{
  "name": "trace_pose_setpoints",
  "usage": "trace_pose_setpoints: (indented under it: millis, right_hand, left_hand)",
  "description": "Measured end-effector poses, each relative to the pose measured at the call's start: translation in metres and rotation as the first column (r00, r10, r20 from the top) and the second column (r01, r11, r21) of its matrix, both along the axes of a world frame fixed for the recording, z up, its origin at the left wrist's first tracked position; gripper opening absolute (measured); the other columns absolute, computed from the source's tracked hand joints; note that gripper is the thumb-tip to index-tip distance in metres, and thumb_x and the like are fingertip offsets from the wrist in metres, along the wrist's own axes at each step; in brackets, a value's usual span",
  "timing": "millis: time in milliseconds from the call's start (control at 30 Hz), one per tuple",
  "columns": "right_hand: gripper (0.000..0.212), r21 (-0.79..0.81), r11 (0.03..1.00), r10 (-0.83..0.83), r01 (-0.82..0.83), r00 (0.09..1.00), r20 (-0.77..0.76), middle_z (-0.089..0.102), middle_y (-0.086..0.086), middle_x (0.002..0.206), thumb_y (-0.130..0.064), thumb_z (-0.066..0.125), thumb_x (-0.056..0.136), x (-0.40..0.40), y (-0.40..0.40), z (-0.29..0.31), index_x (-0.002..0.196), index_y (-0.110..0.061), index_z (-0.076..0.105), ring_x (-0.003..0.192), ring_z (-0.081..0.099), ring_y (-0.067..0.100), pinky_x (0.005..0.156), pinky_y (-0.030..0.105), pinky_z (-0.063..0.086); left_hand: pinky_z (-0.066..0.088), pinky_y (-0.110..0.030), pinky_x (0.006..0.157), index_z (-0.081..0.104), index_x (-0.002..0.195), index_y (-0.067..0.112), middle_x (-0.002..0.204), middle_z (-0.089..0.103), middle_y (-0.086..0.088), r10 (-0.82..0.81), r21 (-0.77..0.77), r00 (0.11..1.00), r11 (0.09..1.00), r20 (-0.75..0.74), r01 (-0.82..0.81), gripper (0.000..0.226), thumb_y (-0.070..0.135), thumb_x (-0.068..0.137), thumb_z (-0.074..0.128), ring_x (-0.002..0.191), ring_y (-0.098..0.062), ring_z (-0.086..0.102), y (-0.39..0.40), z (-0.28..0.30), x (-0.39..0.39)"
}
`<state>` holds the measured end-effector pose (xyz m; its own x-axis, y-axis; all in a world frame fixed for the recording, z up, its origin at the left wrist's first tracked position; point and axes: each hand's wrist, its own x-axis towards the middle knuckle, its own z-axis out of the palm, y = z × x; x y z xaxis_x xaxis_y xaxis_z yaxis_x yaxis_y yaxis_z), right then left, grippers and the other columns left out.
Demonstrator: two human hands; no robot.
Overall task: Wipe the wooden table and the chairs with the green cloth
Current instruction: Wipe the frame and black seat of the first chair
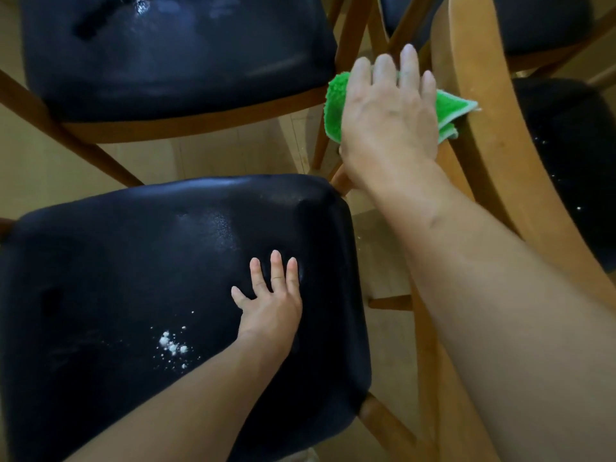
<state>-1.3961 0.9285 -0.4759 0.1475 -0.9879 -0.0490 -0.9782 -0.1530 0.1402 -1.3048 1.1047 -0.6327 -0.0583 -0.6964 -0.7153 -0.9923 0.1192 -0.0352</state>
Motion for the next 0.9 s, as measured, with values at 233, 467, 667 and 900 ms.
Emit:
trace_pose_setpoints:
  millis: [233,467,667,900]
  right_hand:
    - [0.062,0.068,0.969,0.246,-0.238,0.952,-0.18,0.001,0.02,0.162,-0.009,0.011,0.09,-0.01,0.039,0.001,0.15,0.001,0.026,0.148,-0.008,0.04,0.118,0.054,0.003]
    - [0.059,0.17,0.962,0.26,-0.215,0.915,-0.31,0.02,0.02,0.159,-0.013,0.014,0.093,-0.03,0.1,-0.008,0.146,0.002,0.033,0.149,0.01,0.033,0.117,0.055,0.012]
    - [0.06,0.154,0.979,0.167,-0.137,0.966,-0.199,-0.009,0.006,0.164,-0.016,0.023,0.097,-0.022,0.068,0.003,0.155,-0.008,0.012,0.148,-0.01,0.039,0.116,0.058,0.007]
    - [0.076,0.007,1.0,0.006,-0.006,1.0,-0.024,-0.012,0.005,0.164,-0.016,0.049,0.097,-0.004,0.03,-0.001,0.157,-0.02,0.002,0.148,-0.004,0.041,0.118,0.056,0.009]
  left_hand:
    - [0.025,-0.069,0.103,-0.037,0.133,0.004,0.148,-0.034,-0.025,0.01,0.028,1.0,1.0,-0.011,-0.01,0.131,0.022,0.078,0.08,0.138,-0.056,-0.013,-0.002,0.002,0.001]
    - [0.025,-0.069,0.103,-0.035,0.137,0.005,0.136,-0.042,-0.024,0.018,0.014,0.999,1.0,-0.033,-0.018,0.129,0.021,0.079,0.079,0.138,-0.055,-0.013,-0.001,0.002,0.003]
    - [0.026,-0.07,0.102,-0.035,0.136,0.003,0.142,-0.039,-0.026,0.004,0.014,1.0,1.0,-0.029,-0.004,0.128,0.02,0.08,0.079,0.138,-0.057,-0.012,0.0,0.001,0.003]
    - [0.022,-0.068,0.106,-0.041,0.13,0.006,0.132,-0.046,-0.022,0.027,0.094,0.999,0.995,-0.041,-0.023,0.136,0.034,0.075,0.081,0.138,-0.054,-0.018,-0.006,0.008,0.002]
